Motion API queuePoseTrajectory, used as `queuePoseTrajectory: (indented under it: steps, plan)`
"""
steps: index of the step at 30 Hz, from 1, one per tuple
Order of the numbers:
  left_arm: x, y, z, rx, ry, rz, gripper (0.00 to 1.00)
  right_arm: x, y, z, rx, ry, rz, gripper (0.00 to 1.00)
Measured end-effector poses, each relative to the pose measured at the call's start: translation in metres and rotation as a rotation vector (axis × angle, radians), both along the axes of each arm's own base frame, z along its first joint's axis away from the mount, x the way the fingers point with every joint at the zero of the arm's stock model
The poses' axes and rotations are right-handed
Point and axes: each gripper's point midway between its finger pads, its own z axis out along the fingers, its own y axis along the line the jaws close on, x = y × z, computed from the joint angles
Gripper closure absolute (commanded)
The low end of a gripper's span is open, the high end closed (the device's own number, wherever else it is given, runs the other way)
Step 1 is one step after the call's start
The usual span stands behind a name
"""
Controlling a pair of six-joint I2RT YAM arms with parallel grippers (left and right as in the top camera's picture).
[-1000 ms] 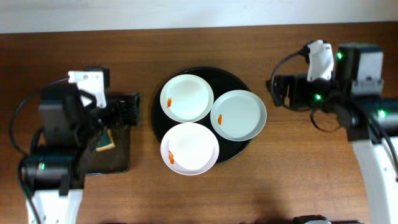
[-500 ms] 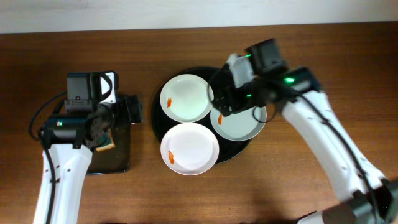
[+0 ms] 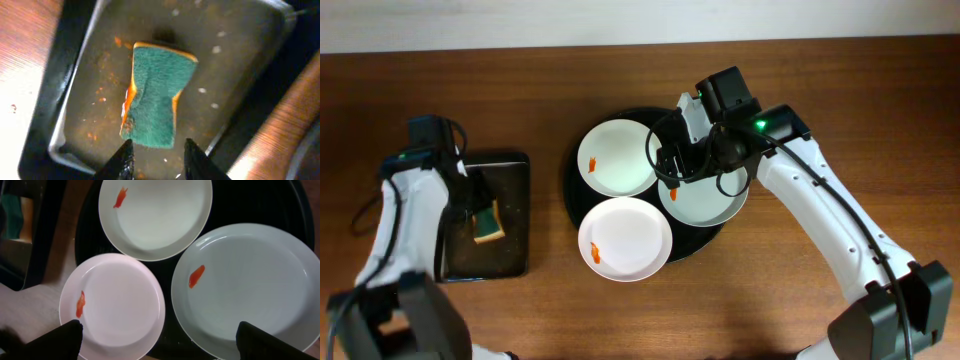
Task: Clean dirty plates on tray and stack at the side
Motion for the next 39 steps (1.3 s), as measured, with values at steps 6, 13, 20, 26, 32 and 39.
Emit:
queuePoseTrajectory:
  steps: [6,13,20,26,32,39]
  plan:
    - [0.015,0.019,-0.058,0.066,0.081,0.047,1.00,-0.001,0.000,0.000,-0.001,0.004,0.000,0.02]
    - [0.014,0.023,-0.086,0.079,0.165,0.044,1.00,-0.002,-0.001,-0.001,-0.003,0.008,0.000,0.02]
    - [0.005,0.022,-0.058,0.066,0.198,0.049,0.50,-0.003,-0.001,-0.001,-0.006,0.014,0.000,0.02]
    - [-0.003,0.014,-0.027,0.045,0.121,0.074,1.00,-0.003,-0.001,-0.001,-0.005,0.014,0.000,0.00]
    - [-0.019,0.014,-0.088,0.073,0.053,0.100,1.00,-0.003,-0.001,-0.001,-0.006,0.014,0.000,0.00]
    - [-0.030,0.008,-0.078,0.037,0.131,0.086,0.82,-0.003,-0.001,-0.001,-0.005,0.013,0.000,0.00]
